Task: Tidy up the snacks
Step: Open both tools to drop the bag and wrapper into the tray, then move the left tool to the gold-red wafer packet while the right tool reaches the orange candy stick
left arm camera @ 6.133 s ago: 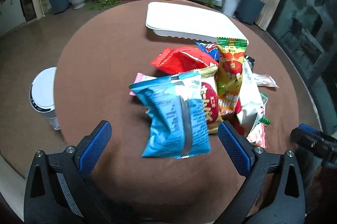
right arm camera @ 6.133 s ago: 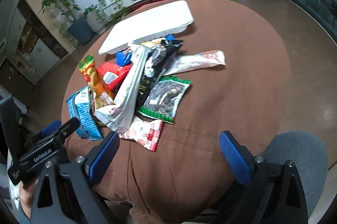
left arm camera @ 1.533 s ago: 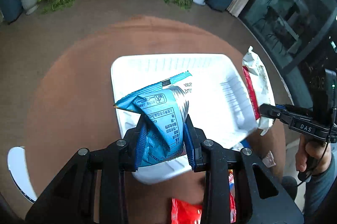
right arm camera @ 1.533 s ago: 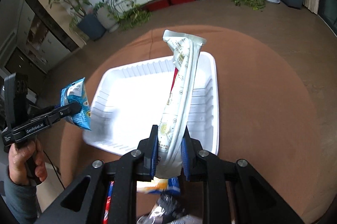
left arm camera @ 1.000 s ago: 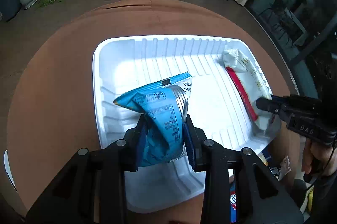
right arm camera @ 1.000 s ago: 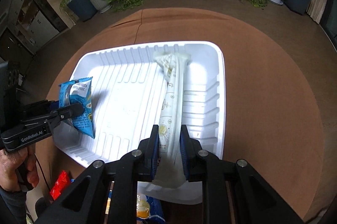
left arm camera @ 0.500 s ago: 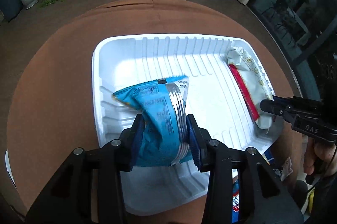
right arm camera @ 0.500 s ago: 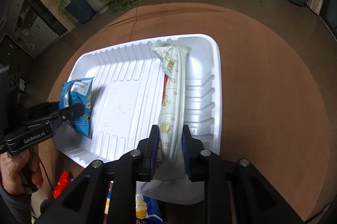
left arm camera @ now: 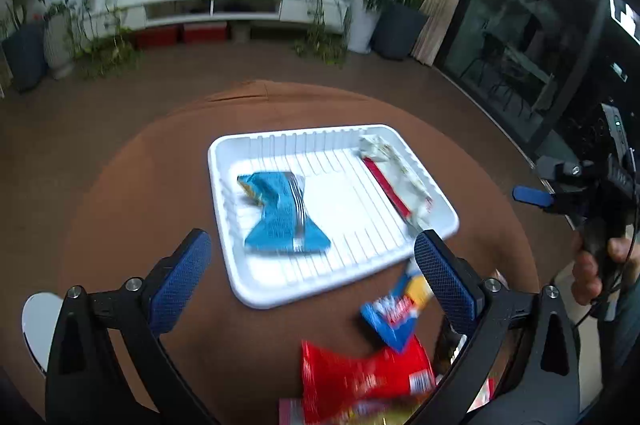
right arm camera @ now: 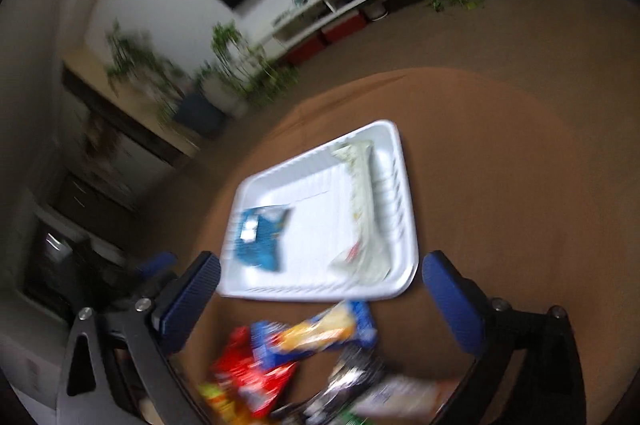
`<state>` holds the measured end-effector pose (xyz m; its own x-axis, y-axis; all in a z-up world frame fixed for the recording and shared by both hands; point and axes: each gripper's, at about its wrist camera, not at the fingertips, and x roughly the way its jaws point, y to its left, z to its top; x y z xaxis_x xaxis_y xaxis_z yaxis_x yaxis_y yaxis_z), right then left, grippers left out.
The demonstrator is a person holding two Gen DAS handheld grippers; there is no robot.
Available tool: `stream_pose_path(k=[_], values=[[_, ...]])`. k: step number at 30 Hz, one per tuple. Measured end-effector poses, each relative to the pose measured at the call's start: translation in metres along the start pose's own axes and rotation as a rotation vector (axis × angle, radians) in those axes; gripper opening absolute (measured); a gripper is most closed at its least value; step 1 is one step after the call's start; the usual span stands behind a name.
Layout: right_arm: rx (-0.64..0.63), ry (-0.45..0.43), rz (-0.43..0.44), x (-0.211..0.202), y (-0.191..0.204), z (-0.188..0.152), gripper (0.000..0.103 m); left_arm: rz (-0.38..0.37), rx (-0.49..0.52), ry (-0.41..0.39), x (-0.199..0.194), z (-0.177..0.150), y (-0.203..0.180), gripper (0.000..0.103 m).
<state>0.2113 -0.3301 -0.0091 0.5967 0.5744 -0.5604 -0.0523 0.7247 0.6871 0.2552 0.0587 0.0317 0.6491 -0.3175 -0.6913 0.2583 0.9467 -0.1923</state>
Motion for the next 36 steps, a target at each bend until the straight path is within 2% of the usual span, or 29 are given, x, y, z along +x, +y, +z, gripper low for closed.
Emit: stream_pose_path(k=[3,6,9,10,11,14,16,21,23,26,27,31,33,36], values=[[0.014,-0.027,0.050,-0.021,-0.005,-0.033,0.103,0.031,-0.012,-0.057,-0.029,-0.030,-0.010,0.103],[0.027,-0.060,0.104,-0.039,-0.009,-0.074,0.103,0.091,-0.054,-0.069,-0.055,-0.068,-0.016,0.103],[0.029,-0.079,0.129,-0.052,-0.008,-0.109,0.103,0.066,-0.247,0.004,-0.068,-0.113,-0.008,0.103],[0.021,-0.072,0.126,-0.053,-0.007,-0.118,0.103,0.039,-0.324,0.015,-0.071,-0.130,-0.003,0.103],[0.013,-0.068,0.115,-0.054,-0.006,-0.127,0.103,0.029,-0.357,0.024,-0.073,-0.143,-0.003,0.103],[0.004,-0.069,0.039,-0.058,-0.007,-0.154,0.103,0.031,-0.361,0.052,-0.074,-0.175,-0.010,0.103],[-0.002,-0.068,-0.018,-0.058,-0.007,-0.169,0.103,0.004,-0.347,0.067,-0.075,-0.188,-0.018,0.103],[0.004,-0.053,-0.069,-0.054,-0.009,-0.190,0.096,-0.051,-0.296,0.046,-0.076,-0.195,-0.042,0.101],[0.000,-0.041,-0.076,-0.052,-0.009,-0.193,0.086,-0.062,-0.251,0.041,-0.074,-0.194,-0.056,0.101],[-0.030,-0.030,-0.096,-0.050,-0.004,-0.196,0.078,-0.088,-0.241,0.071,-0.065,-0.194,-0.068,0.091],[-0.043,-0.033,-0.105,-0.050,0.000,-0.198,0.077,-0.097,-0.247,0.082,-0.063,-0.195,-0.069,0.086],[-0.090,-0.042,-0.130,-0.050,0.008,-0.201,0.074,-0.094,-0.249,0.107,-0.055,-0.191,-0.072,0.077],[-0.112,-0.047,-0.144,-0.050,0.012,-0.202,0.073,-0.101,-0.260,0.118,-0.048,-0.188,-0.071,0.068],[-0.119,-0.042,-0.148,-0.048,0.014,-0.204,0.072,-0.099,-0.263,0.128,-0.037,-0.184,-0.070,0.068]])
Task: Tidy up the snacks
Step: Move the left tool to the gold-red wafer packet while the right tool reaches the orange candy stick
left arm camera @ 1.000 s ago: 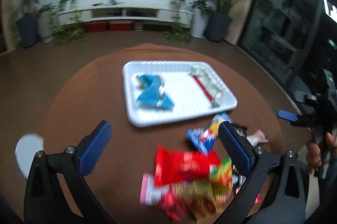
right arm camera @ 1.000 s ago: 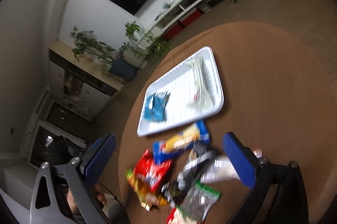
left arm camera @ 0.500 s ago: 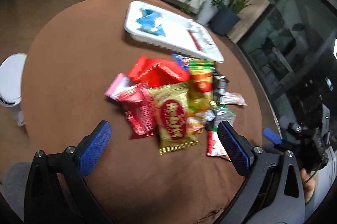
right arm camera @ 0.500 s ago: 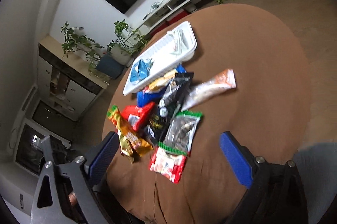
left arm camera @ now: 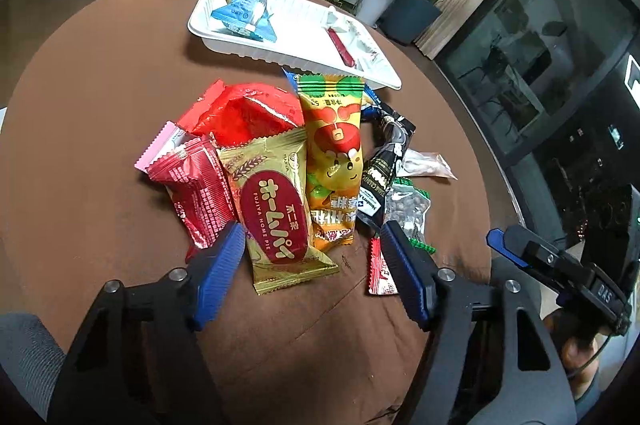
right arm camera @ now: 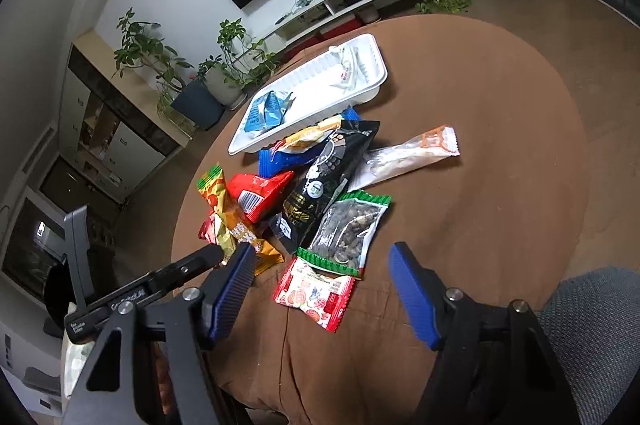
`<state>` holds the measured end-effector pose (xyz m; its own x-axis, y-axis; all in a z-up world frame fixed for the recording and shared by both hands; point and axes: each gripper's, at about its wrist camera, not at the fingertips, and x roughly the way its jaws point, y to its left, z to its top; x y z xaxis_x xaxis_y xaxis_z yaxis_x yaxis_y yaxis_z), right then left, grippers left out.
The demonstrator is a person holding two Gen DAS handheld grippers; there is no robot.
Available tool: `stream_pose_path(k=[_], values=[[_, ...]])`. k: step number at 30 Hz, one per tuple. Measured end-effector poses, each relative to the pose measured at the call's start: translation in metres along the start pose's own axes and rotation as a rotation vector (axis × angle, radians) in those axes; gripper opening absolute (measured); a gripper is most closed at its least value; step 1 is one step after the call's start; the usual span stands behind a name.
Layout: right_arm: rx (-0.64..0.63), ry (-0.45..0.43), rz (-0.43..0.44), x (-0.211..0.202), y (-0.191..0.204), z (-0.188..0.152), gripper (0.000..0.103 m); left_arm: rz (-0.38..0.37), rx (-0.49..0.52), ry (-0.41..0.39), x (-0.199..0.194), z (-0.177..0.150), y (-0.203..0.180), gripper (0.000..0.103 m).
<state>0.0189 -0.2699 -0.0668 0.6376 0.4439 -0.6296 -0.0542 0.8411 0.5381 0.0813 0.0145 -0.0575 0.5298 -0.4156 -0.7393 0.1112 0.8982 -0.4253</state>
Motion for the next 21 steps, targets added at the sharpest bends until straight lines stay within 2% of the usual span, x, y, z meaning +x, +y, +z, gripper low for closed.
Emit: stream_pose_path(k=[6,7,9,13,16,20,21], values=[[-0.006,0.005,-0.008,0.002,0.000,-0.001,0.072,0.009,-0.017,0.017,0.003,0.005,0.008,0.068],[-0.010,0.005,-0.011,0.002,0.001,-0.001,0.072,0.005,-0.018,0.019,0.005,0.006,0.009,0.065],[-0.016,0.007,-0.013,0.004,0.001,-0.003,0.071,0.005,-0.018,0.027,0.007,0.008,0.011,0.053],[-0.022,0.017,-0.011,0.006,0.004,-0.004,0.070,0.013,-0.017,0.040,0.014,0.011,0.012,0.052],[-0.028,0.019,-0.014,0.005,0.005,-0.004,0.070,0.014,-0.009,0.044,0.017,0.013,0.012,0.046],[-0.048,0.021,-0.024,0.006,0.008,-0.004,0.070,0.011,-0.003,0.050,0.020,0.014,0.014,0.031],[-0.055,0.021,-0.027,0.007,0.010,-0.004,0.070,0.010,-0.004,0.051,0.021,0.014,0.015,0.031]])
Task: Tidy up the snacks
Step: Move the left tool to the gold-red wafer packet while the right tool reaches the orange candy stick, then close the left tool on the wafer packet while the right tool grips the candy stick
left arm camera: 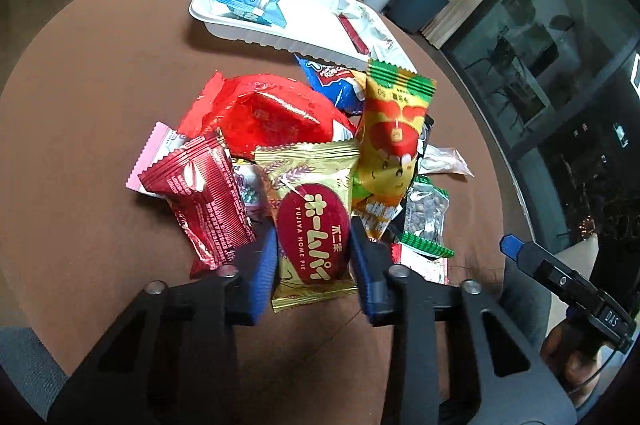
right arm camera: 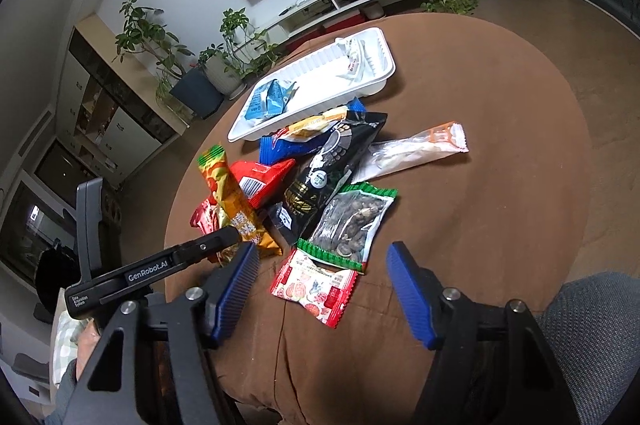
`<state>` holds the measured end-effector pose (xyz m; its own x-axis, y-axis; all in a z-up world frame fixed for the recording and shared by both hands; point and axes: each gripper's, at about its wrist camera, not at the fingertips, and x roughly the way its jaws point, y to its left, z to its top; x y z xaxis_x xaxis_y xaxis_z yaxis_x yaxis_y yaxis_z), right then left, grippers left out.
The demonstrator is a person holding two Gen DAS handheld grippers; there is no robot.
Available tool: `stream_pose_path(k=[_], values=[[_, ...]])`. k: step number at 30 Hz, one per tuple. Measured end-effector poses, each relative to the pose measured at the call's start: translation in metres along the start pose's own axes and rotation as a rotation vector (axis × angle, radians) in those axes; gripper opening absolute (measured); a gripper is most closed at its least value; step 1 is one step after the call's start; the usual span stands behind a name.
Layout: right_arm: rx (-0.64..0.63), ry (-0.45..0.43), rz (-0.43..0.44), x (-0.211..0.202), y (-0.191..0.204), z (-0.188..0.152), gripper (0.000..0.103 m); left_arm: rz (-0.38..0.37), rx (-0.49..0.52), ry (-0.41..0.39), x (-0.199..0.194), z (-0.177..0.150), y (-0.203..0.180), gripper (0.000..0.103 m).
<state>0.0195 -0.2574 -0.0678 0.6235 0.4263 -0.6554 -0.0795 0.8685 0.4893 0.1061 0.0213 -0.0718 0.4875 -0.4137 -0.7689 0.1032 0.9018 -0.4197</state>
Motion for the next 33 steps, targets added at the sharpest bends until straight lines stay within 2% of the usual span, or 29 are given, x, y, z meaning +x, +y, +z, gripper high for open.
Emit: stream_pose_path(k=[10,19,21,23,33], values=[[-0.057,0.014,-0.006,0.011,0.016,0.007,0.070,-0.010,0.027,0.002,0.001,-0.003,0.002,0.029],[-0.195,0.040,0.026,0.039,0.056,0.018,0.070,-0.061,-0.008,-0.005,-0.011,-0.007,0.011,0.029],[-0.243,0.062,0.028,0.049,0.066,0.018,0.067,-0.071,-0.019,-0.009,-0.014,-0.007,0.014,0.029],[-0.257,0.086,0.032,0.058,0.071,0.020,0.059,-0.081,-0.028,-0.013,-0.018,-0.009,0.016,0.029],[-0.356,0.130,0.006,0.086,0.093,0.017,0.046,-0.129,-0.075,-0.035,-0.031,-0.018,0.030,0.029]])
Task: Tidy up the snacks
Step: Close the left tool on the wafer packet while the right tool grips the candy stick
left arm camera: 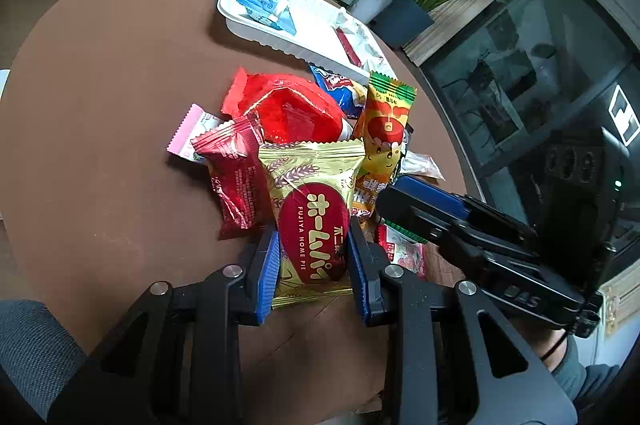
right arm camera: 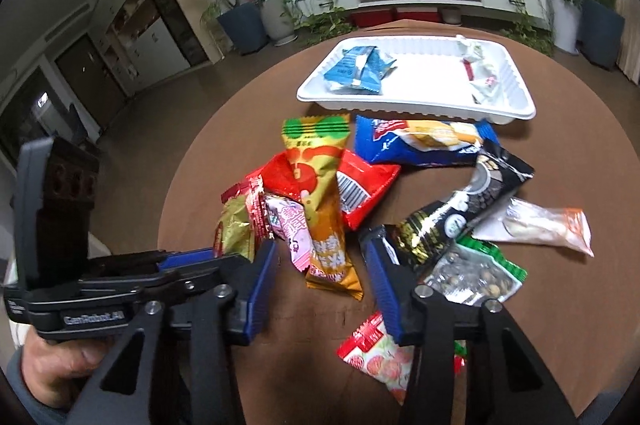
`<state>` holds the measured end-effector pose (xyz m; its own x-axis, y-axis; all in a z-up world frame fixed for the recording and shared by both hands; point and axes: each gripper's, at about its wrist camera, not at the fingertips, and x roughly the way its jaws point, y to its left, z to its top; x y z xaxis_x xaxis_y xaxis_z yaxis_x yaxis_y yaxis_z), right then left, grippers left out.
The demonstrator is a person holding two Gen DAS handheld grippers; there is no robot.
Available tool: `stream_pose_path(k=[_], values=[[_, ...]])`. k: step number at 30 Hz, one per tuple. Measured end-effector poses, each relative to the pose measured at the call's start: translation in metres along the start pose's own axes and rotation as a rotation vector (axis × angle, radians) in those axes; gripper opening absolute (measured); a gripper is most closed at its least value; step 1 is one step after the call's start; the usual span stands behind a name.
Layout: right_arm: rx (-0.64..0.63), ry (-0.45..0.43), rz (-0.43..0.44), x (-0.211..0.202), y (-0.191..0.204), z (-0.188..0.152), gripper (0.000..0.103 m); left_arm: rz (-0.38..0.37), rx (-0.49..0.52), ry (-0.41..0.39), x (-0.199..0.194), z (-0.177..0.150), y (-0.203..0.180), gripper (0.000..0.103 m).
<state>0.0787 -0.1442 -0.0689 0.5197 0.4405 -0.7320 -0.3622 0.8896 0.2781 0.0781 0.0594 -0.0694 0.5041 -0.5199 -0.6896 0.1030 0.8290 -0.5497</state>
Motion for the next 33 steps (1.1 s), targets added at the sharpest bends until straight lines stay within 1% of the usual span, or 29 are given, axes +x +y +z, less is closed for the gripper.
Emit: stream_pose_path(k=[5,12,14,16,17,25,33], values=[[0.006,0.016,-0.003,0.011,-0.001,0.003,0.037,-0.011,-0.003,-0.003,-0.002,-0.002,0.002,0.029],[0.045,0.025,0.003,0.019,-0.008,0.004,0.033,-0.002,0.000,-0.006,-0.004,-0.004,0.005,0.029],[0.047,0.029,0.007,0.019,-0.009,0.004,0.027,0.004,0.007,-0.007,-0.005,-0.004,0.004,0.029],[0.053,0.030,0.011,0.020,-0.010,0.004,0.023,0.006,0.009,-0.009,-0.006,-0.004,0.002,0.029],[0.058,0.031,0.012,0.021,-0.011,0.003,0.017,0.006,0.009,-0.010,-0.006,-0.004,0.002,0.029],[0.098,0.019,0.051,0.017,-0.015,0.001,0.012,0.002,0.008,-0.009,-0.006,-0.004,0.001,0.029],[0.154,0.002,0.096,0.004,-0.022,-0.001,0.011,-0.012,0.007,-0.010,-0.007,-0.003,0.000,0.029]])
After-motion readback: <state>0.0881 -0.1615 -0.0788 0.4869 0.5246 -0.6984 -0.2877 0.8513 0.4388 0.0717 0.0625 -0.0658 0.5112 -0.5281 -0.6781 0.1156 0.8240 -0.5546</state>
